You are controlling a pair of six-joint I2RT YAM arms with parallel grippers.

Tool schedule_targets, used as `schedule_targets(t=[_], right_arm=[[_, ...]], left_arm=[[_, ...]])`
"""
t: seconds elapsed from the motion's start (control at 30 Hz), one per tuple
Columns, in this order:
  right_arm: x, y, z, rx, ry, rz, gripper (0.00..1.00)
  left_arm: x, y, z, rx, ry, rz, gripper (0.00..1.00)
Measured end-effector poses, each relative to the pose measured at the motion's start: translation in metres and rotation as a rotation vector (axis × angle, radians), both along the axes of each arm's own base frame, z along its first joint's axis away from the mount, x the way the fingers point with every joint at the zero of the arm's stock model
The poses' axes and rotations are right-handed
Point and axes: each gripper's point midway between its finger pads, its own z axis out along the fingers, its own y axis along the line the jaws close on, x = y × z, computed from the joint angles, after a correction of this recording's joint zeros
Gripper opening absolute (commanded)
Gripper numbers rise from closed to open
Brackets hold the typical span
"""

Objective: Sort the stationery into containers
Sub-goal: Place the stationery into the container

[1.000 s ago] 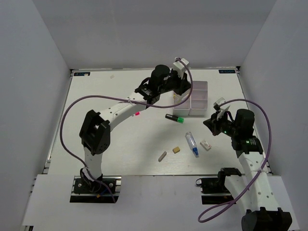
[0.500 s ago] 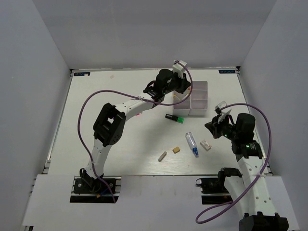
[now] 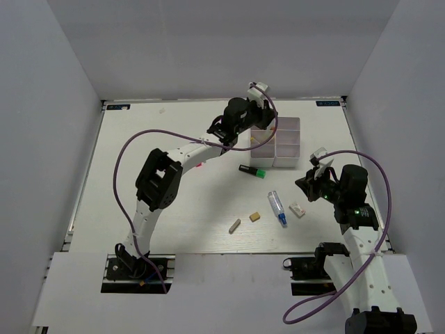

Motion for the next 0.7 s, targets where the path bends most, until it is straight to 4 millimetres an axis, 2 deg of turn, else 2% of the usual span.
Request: schedule_targets(t=[0.1,0.23,0.27,0.33,0.37,0.4,0.47,0.5,0.7], right_arm=[[0.000,0.000,0.000,0.000,0.000,0.000,0.00],[0.000,0.000,0.000,0.000,0.000,0.000,0.00],[0.000,0.000,0.000,0.000,0.000,0.000,0.01],[0.000,0.000,0.000,0.003,0.002,-0.001,0.21],[0.000,0.000,0.000,0.005,0.004,-0.001,0.34],[0.000,0.001,0.000,0.006,0.004,0.000,0.47],[-0.001,0.001,0.000,0.007,0.004,0.003,0.53],[-0.001,0.001,0.000,0.004,0.001,0.008,0.55],[-0.007,0.010,-0.008,-0.006,0.017,0.104,0.58]], left_arm=[[0.009,0.002,-0.005,0.025,-0.013,0.036,0.00],[0.017,0.005,-0.024,0.070,-0.008,0.071,0.00],[0.019,0.005,-0.028,0.080,-0.006,0.076,0.04],[0.020,0.006,-0.041,0.106,0.010,0.081,0.21],[0.020,0.006,-0.047,0.119,0.020,0.081,0.30],[0.021,0.007,-0.051,0.128,0.024,0.082,0.49],[0.021,0.008,-0.055,0.137,0.028,0.083,0.56],[0.021,0.008,-0.055,0.135,0.028,0.082,0.63],[0.018,0.009,-0.049,0.113,0.024,0.074,0.75]])
